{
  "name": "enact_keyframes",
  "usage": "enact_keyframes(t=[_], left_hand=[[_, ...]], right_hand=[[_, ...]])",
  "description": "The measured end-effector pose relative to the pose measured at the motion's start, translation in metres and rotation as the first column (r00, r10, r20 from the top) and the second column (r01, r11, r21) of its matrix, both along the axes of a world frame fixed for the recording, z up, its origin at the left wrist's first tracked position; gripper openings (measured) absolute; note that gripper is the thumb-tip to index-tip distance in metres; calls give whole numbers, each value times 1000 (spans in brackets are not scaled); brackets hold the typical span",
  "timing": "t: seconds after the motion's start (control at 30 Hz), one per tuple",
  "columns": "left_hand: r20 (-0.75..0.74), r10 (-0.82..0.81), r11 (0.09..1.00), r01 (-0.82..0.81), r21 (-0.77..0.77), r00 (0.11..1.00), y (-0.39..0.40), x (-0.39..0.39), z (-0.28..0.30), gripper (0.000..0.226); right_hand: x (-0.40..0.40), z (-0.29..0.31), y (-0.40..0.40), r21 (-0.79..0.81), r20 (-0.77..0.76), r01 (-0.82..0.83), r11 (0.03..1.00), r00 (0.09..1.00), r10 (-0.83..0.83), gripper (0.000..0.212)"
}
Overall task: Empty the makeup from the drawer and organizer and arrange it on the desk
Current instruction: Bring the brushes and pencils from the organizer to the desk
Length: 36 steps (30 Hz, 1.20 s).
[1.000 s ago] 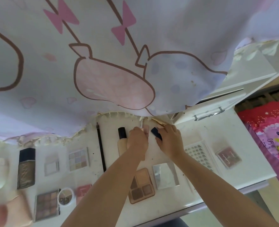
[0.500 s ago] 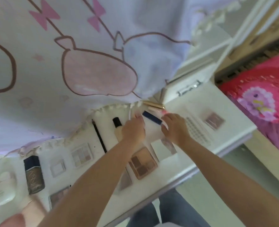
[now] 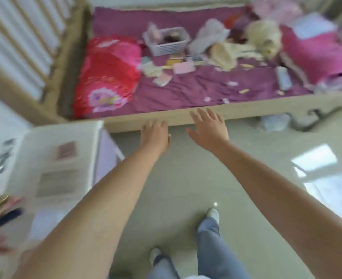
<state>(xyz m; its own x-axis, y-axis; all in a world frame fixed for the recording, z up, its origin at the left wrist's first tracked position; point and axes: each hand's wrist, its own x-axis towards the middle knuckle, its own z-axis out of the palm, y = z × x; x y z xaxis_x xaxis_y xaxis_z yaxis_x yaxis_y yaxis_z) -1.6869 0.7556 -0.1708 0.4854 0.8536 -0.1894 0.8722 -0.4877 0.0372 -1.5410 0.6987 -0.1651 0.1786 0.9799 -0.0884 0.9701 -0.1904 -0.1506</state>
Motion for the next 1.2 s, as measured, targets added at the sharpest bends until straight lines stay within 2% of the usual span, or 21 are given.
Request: enact_keyframes(t=[0.1,0.27,0.4,0.53,0.73,0.93,1.07,1.2], left_hand=[[-4,-242,970,242,8,970,-23,136,12,39],[15,-498,867,498,35,867,-92,359,23,43],[19,-697,717,697,25,717,-179,509,21,51],[15,-853,521,853,-33,521,-265,633,15,56],[24,-967,252,968,-19,252,-366,825,3,57],[4,-1000,29,999,-24,30,-461,1003,8,55],[23,-997,-70,997,-24,-70,-527,1104,6,54],[24,-990,-141,990,-22,-140,-597,1202,-8,55]], right_hand=[[119,8,-63,7,27,263,965,964,-263,61],[307,16,-180,53,9,566,822,823,-568,63],[430,14,-277,32,1,752,658,659,-752,63],[521,3,-369,19,-14,894,447,447,-894,61],[655,-15,-480,65,-31,992,105,107,-994,58],[787,-12,-571,57,-46,980,-191,-189,-981,60],[862,-17,-628,47,-70,945,-324,-320,-945,60],[957,-30,-691,51,-80,923,-382,-377,-923,61]])
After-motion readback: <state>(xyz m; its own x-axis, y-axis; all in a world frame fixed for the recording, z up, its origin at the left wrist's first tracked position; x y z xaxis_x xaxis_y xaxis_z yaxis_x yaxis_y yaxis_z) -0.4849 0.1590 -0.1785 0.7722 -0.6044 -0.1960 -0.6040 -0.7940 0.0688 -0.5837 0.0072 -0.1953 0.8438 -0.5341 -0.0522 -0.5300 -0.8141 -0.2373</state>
